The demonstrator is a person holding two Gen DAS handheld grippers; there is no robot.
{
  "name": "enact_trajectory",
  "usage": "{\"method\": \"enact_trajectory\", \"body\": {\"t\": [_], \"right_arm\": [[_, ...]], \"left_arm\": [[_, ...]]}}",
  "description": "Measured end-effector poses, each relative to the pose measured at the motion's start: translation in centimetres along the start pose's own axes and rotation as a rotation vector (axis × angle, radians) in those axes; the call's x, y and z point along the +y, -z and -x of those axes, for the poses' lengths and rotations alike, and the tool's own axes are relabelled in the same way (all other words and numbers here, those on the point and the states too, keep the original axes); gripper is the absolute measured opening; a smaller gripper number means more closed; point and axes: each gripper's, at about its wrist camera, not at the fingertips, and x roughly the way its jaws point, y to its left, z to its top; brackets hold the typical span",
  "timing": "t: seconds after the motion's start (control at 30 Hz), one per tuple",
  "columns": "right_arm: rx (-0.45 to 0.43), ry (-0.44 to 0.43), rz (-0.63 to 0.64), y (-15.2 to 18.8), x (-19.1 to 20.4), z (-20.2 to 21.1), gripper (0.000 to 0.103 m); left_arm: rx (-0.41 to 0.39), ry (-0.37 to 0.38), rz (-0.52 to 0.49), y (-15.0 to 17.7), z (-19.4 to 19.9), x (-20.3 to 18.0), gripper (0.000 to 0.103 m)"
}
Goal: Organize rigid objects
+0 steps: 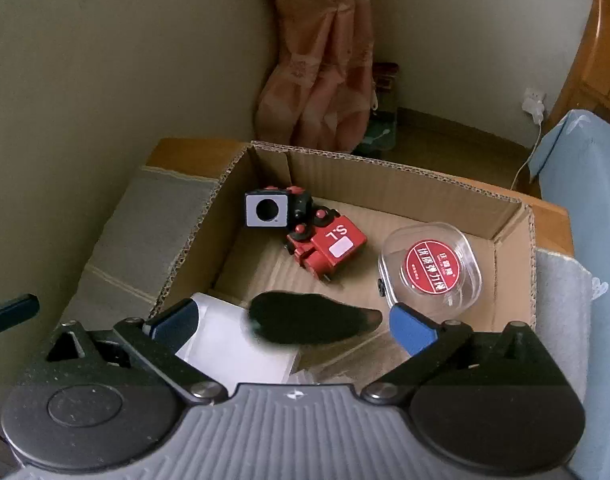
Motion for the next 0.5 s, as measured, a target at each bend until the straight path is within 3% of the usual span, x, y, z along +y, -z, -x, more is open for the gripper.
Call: {"method": "enact_trajectory", "body": {"t": [0.27, 0.5], "right_arm": [[-0.018, 0.034, 0.036, 0.7, 0.2, 1.2, 0.103], [-0.109, 0.131, 0.091, 3.5, 0.0, 4.6, 0.103]], "left_arm": [[-0.013, 0.003, 0.002, 0.0, 0.6, -0.3, 0.096], [0.008, -0.003, 0.033, 0.2, 1.4, -0.8, 0.096]]}}
